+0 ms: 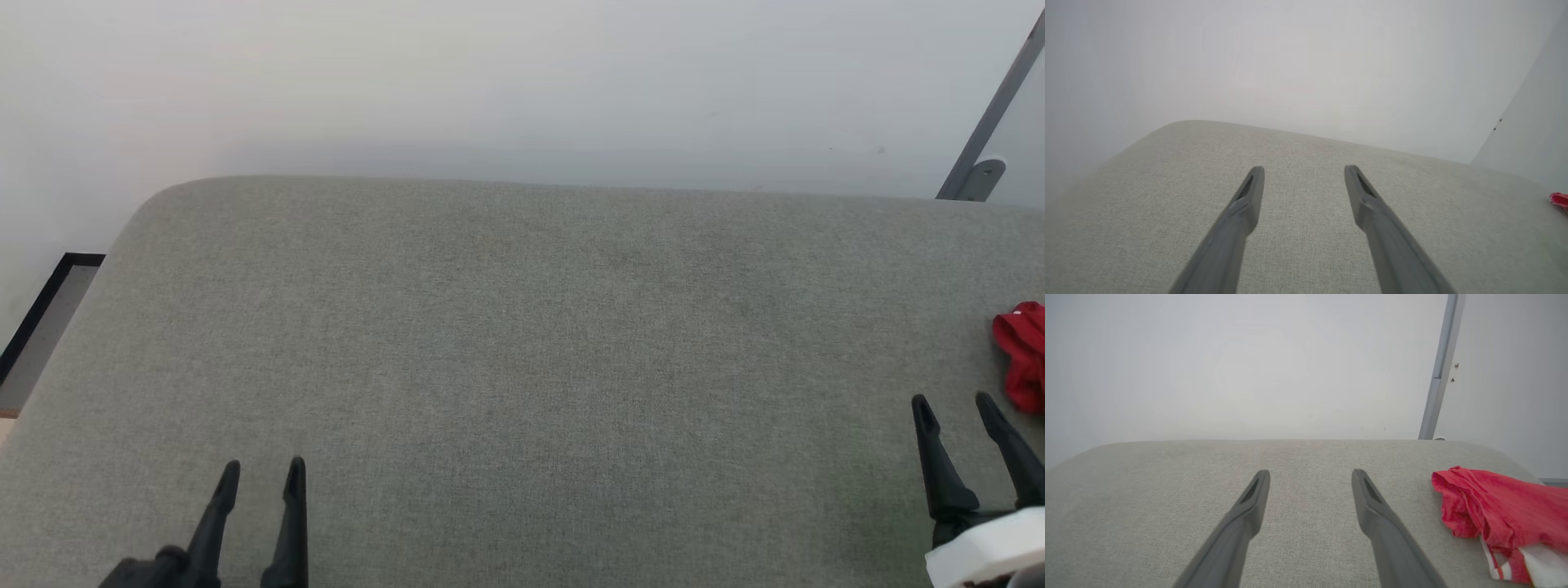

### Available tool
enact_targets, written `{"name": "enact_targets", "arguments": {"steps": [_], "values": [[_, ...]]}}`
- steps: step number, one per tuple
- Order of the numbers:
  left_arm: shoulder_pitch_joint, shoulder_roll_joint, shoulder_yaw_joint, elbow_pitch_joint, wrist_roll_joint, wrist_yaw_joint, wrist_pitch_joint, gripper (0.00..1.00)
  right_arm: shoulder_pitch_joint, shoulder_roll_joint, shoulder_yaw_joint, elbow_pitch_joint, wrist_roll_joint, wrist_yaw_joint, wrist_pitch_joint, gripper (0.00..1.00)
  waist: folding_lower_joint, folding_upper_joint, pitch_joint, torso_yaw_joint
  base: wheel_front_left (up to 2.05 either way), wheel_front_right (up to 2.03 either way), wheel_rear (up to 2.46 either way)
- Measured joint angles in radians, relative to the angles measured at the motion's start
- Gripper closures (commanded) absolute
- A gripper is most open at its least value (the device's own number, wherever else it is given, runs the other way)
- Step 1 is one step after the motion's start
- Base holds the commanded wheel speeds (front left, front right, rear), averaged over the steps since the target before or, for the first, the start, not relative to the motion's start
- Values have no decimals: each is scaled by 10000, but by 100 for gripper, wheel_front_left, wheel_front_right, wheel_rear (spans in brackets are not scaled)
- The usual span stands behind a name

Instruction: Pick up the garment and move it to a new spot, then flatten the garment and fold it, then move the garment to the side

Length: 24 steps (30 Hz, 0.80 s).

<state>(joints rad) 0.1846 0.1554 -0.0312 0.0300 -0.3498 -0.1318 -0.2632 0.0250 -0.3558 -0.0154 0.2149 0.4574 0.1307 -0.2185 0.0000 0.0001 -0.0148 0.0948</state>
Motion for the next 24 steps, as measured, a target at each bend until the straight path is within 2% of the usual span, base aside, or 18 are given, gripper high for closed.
{"name": "enact_targets", "arguments": {"steps": [8,24], "values": [[263,-199,-94,-347,165,0,-2,0,764,487,-644,-1151,-219,0,558,0,-1,0,45,-3,0,0,0],[251,-251,-31,-326,163,0,0,0,921,558,-861,-1459,-157,0,821,0,0,0,61,-36,0,0,0]]}}
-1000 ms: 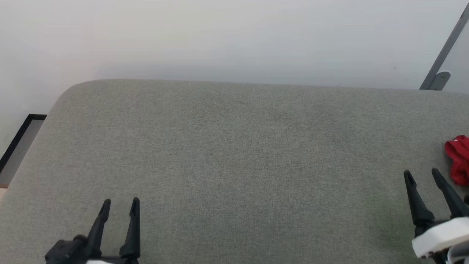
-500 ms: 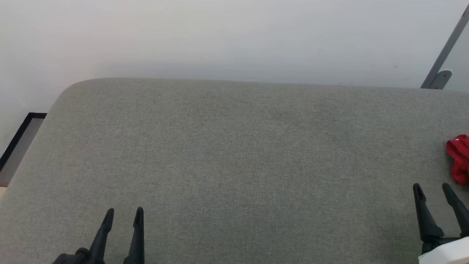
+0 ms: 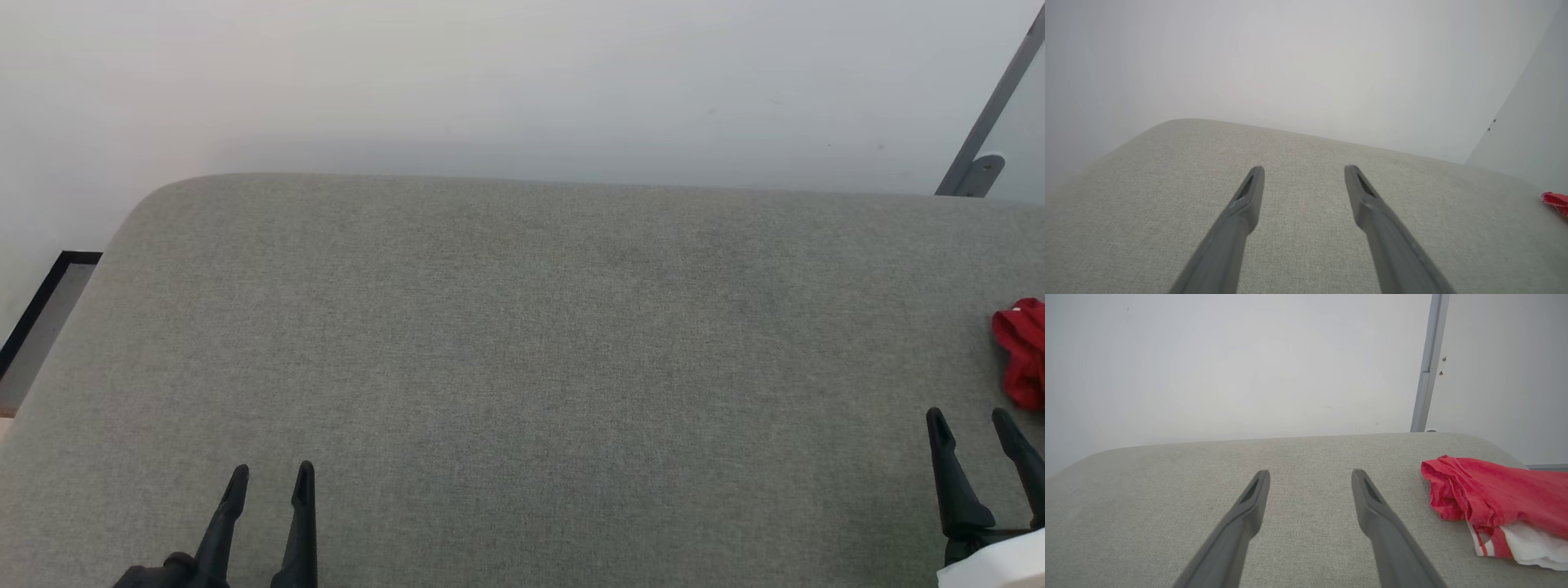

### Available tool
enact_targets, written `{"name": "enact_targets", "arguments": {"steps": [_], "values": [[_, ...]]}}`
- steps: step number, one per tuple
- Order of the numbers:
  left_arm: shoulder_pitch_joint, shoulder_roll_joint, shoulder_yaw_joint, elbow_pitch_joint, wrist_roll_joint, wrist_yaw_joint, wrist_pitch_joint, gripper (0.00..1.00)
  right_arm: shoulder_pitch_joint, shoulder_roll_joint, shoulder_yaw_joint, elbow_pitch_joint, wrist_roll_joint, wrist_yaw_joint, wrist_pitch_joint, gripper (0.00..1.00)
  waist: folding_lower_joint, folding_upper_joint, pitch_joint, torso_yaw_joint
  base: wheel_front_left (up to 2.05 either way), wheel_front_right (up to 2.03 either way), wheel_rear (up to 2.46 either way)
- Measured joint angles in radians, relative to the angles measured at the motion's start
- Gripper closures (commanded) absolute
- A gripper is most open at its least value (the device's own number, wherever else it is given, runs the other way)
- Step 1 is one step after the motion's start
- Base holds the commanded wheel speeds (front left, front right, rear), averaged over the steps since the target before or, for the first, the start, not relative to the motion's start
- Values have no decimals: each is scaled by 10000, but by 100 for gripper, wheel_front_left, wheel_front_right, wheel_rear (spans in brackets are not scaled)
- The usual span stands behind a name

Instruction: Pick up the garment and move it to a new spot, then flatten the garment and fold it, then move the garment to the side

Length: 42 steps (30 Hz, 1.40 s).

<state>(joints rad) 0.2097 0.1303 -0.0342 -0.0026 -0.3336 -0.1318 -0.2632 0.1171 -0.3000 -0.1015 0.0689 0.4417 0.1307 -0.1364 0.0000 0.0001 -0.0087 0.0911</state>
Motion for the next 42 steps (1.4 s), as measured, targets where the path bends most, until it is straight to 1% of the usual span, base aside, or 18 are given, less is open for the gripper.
{"name": "enact_targets", "arguments": {"steps": [5,6,11,27,42], "values": [[0,-23,84,10,0,0,-2,0,0,15,13,-54,4,0,-2,0,0,0,74,-17,0,0,0],[1,-33,79,54,-2,0,2,100,-2,44,23,-6,2,0,-4,100,0,0,88,-18,0,0,0],[13,-119,10,420,-58,-2,13,100,73,320,96,345,31,0,0,100,0,0,91,-24,0,0,0],[-445,-138,75,876,-2805,0,623,100,-249,780,69,665,2383,0,508,100,0,0,94,-138,0,0,0],[-983,-161,207,1246,-4945,0,1154,100,-656,1124,31,905,4299,0,926,100,0,0,97,-243,0,0,0]]}}
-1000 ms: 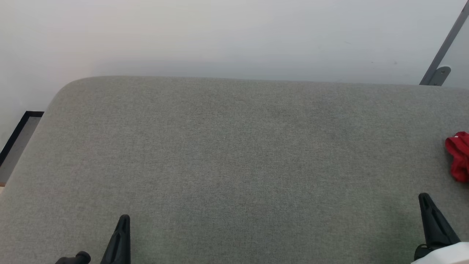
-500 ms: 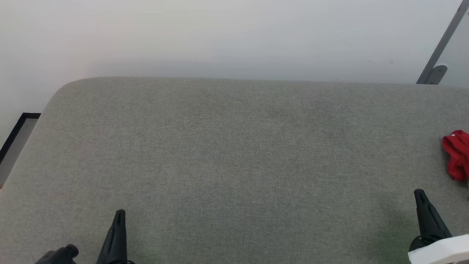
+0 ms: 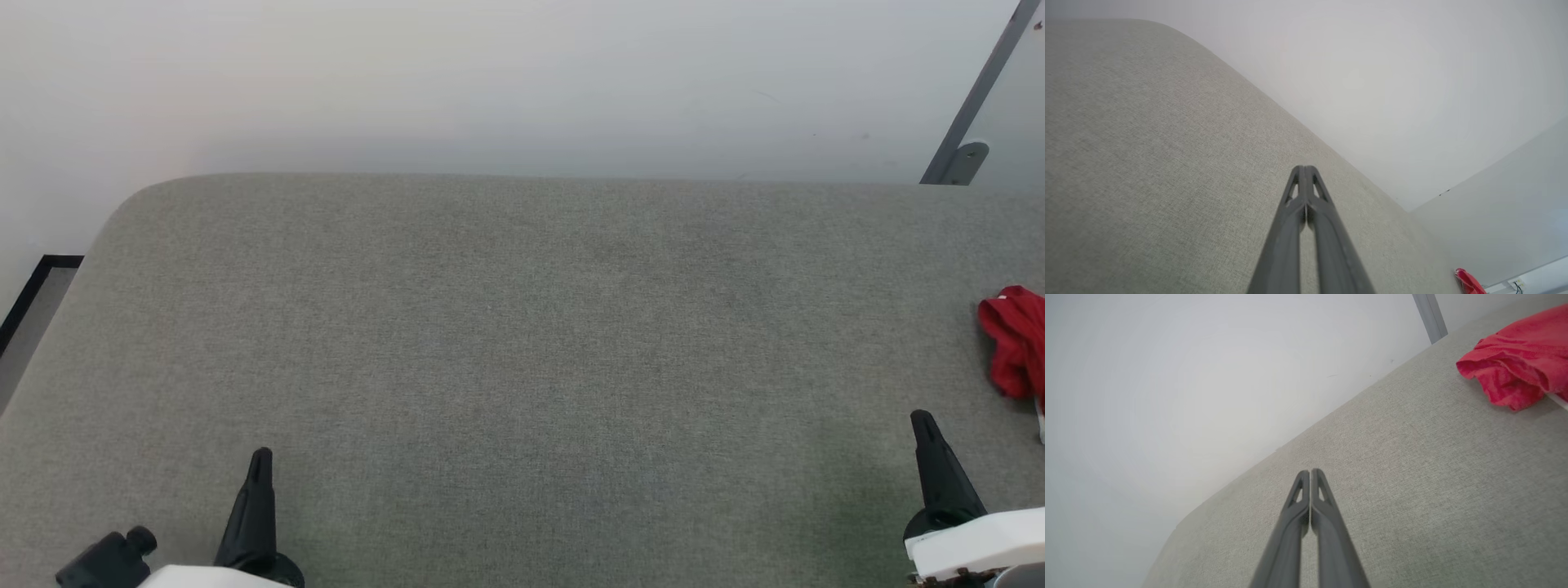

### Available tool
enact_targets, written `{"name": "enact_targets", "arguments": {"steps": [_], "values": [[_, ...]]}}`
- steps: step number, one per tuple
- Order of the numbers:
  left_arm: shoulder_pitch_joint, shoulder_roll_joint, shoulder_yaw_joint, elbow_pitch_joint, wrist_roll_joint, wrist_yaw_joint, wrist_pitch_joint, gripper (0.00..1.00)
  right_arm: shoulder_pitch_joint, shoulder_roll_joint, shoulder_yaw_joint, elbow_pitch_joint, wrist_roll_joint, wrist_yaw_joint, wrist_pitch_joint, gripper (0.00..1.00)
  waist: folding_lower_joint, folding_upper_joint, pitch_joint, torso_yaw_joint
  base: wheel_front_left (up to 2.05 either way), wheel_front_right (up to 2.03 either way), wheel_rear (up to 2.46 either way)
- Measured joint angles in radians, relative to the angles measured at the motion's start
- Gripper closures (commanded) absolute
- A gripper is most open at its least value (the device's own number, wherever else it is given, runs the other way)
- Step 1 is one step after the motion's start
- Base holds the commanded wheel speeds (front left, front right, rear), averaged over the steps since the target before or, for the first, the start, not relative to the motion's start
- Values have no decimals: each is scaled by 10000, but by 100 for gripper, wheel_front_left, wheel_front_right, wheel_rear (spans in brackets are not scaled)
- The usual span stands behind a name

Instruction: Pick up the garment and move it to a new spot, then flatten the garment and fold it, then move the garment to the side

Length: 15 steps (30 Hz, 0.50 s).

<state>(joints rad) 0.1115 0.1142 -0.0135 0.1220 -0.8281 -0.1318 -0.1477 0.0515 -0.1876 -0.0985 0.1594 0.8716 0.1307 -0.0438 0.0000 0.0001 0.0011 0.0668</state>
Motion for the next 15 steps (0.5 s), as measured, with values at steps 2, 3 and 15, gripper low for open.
{"name": "enact_targets", "arguments": {"steps": [2,3,15], "values": [[-85,-4,21,10,-305,0,61,100,-33,33,-2,17,236,0,35,100,0,0,0,-14,0,0,0],[-108,-8,29,29,-426,0,90,100,-36,48,-8,36,349,0,88,100,0,0,1,-22,0,0,0],[-479,-77,155,240,-1827,0,466,100,-302,297,-29,155,1626,-2,336,100,0,0,3,-106,0,0,0]]}}
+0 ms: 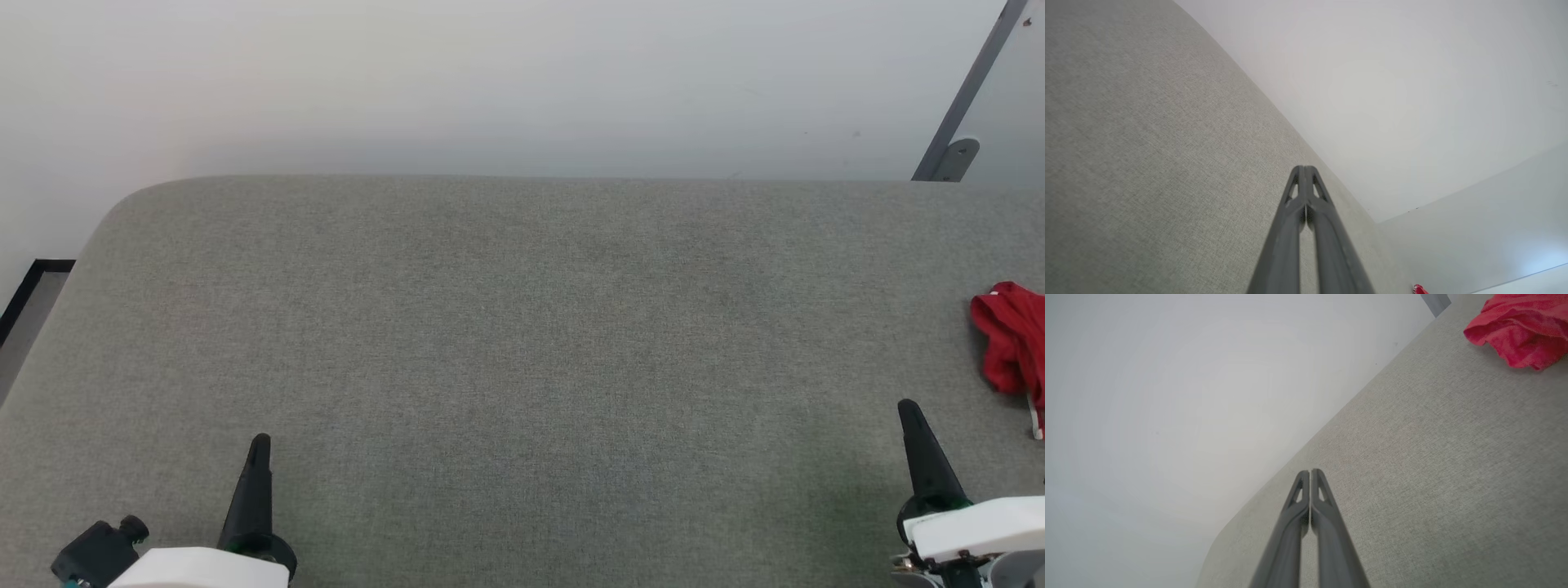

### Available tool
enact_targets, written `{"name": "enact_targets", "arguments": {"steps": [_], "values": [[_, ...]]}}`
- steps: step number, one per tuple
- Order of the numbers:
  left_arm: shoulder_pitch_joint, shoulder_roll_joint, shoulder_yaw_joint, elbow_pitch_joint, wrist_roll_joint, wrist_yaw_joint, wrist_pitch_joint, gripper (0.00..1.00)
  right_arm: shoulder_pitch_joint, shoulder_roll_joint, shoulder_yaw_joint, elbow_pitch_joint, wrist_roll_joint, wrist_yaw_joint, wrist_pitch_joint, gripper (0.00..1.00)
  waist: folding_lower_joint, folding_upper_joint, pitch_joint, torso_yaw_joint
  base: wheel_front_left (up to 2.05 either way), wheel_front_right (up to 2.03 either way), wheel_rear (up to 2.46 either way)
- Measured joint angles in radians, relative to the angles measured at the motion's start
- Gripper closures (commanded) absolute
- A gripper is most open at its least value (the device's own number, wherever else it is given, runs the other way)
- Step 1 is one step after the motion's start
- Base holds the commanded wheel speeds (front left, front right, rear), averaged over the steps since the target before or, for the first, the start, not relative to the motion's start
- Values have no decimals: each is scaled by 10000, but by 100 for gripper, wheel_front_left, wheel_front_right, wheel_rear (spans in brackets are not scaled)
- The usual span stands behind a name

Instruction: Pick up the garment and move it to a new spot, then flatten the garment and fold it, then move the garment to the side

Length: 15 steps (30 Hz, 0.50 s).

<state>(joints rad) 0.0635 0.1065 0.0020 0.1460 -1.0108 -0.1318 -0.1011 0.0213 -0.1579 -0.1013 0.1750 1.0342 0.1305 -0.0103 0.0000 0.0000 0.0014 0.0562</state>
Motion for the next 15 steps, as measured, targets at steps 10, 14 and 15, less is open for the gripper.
{"name": "enact_targets", "arguments": {"steps": [10,14,15], "values": [[-243,-38,117,165,-1174,0,326,100,-249,211,-19,165,1051,0,226,100,0,0,3,-77,0,0,0],[-395,-52,167,234,-1590,0,435,100,-326,265,-21,196,1394,0,286,100,0,0,4,-106,0,0,0],[-417,-54,174,240,-1670,0,481,100,-326,280,-25,207,1480,0,305,100,0,0,4,-113,0,0,0]]}}
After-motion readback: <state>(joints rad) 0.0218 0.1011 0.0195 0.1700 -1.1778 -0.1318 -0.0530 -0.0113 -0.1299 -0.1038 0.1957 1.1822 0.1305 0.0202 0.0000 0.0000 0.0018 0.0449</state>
